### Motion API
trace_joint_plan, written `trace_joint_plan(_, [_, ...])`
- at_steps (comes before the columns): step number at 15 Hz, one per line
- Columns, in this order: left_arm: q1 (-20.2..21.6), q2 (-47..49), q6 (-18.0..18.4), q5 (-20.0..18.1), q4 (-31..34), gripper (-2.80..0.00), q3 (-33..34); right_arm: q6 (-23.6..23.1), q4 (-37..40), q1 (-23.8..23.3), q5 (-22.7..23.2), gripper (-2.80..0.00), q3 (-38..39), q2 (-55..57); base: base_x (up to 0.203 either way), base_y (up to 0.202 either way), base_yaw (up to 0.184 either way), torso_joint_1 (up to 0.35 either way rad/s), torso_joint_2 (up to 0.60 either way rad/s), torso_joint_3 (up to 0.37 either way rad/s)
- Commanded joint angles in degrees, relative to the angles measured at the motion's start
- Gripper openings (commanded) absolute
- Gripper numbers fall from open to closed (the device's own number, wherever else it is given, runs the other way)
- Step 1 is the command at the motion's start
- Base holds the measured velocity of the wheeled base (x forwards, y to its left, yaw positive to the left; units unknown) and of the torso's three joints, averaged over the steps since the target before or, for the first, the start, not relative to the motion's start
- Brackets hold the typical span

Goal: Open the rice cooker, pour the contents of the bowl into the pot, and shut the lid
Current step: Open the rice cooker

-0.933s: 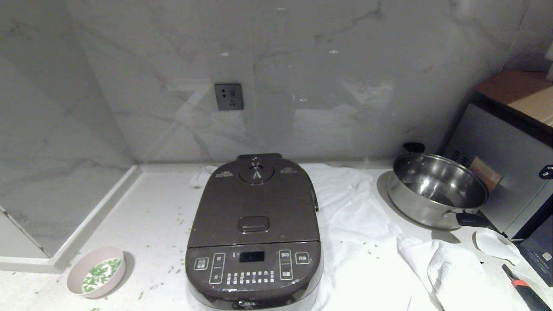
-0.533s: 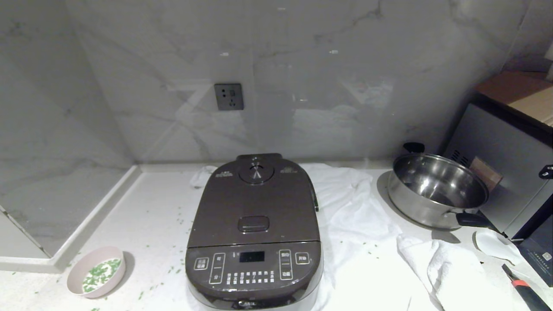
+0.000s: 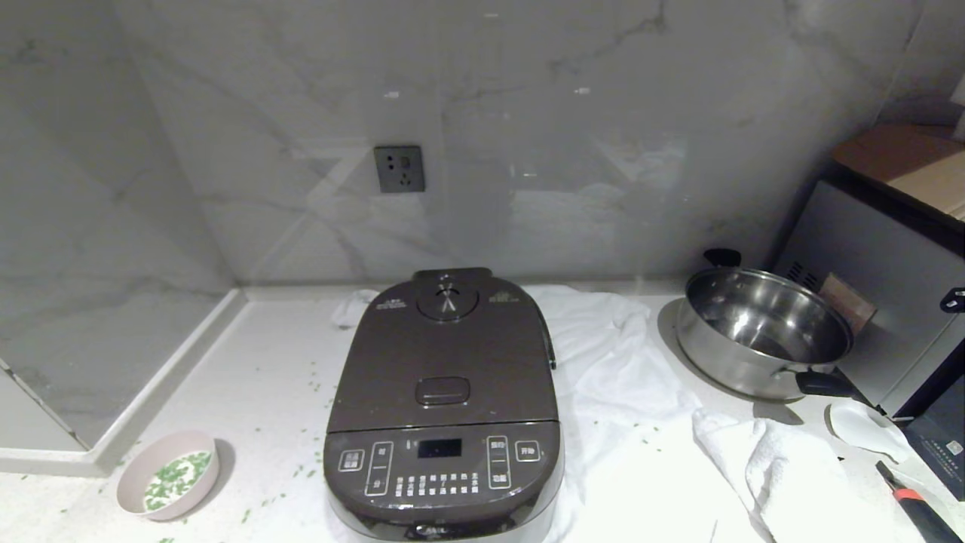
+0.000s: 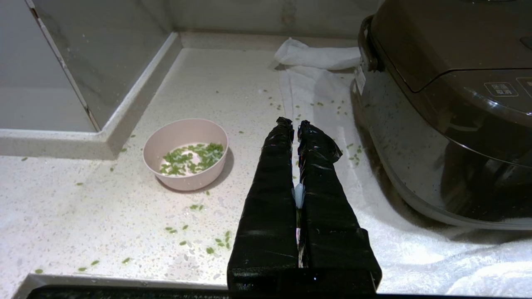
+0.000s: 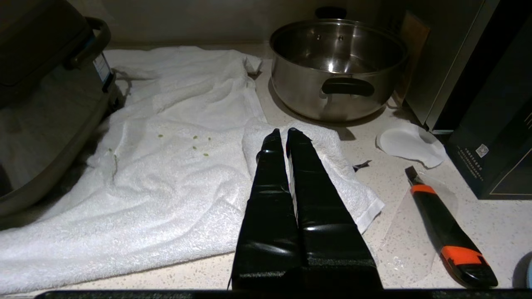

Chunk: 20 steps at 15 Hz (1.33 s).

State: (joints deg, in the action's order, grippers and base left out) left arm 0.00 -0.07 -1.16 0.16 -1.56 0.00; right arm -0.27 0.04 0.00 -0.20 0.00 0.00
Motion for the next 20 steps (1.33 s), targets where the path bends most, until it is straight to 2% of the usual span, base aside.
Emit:
trace_joint_plan(1, [0.0, 0.0, -0.1, 0.0, 0.1, -2.80, 0.2, -0.8, 0.3, -0.1, -0.1, -2.80, -1.5, 0.3, 0.000, 0.000, 0.000, 0.000, 0.00, 0.000])
trace_joint_plan(4, [0.0, 0.0, 0.0, 0.0, 0.1, -2.80, 0.2, 1.4, 1.7, 0.0, 2.2, -2.80, -14.5, 10.6, 0.000, 0.000, 0.000, 0.000, 0.00, 0.000])
trace_joint_plan(8, [0.0, 0.1, 0.0, -0.1, 0.2, -2.80, 0.2, 5.7, 0.5, 0.1, 14.1, -2.80, -32.2, 37.9, 0.000, 0.000, 0.000, 0.000, 0.00, 0.000])
trace_joint_plan(10, [0.0, 0.1, 0.0, -0.1, 0.2, -2.80, 0.2, 6.7, -1.2, 2.4, 18.7, -2.80, -39.6, 50.2, 0.000, 0.000, 0.000, 0.000, 0.00, 0.000])
trace_joint_plan(12, [0.0, 0.1, 0.0, 0.0, 0.2, -2.80, 0.2, 7.3, -2.4, 9.8, 18.8, -2.80, -46.6, 59.8, 0.000, 0.000, 0.000, 0.000, 0.00, 0.000])
trace_joint_plan(15, [0.0, 0.1, 0.0, -0.1, 0.2, -2.80, 0.2, 9.3, -3.1, 26.2, 12.8, -2.80, -53.7, 71.0, 0.000, 0.000, 0.000, 0.000, 0.00, 0.000])
trace_joint_plan(17, [0.0, 0.1, 0.0, -0.1, 0.2, -2.80, 0.2, 12.5, -3.3, 32.8, 10.9, -2.80, -57.6, 78.0, 0.000, 0.000, 0.000, 0.000, 0.00, 0.000])
trace_joint_plan(20, [0.0, 0.1, 0.0, -0.1, 0.2, -2.80, 0.2, 14.8, -3.3, 39.8, 7.4, -2.80, -62.5, 87.7, 0.000, 0.000, 0.000, 0.000, 0.00, 0.000])
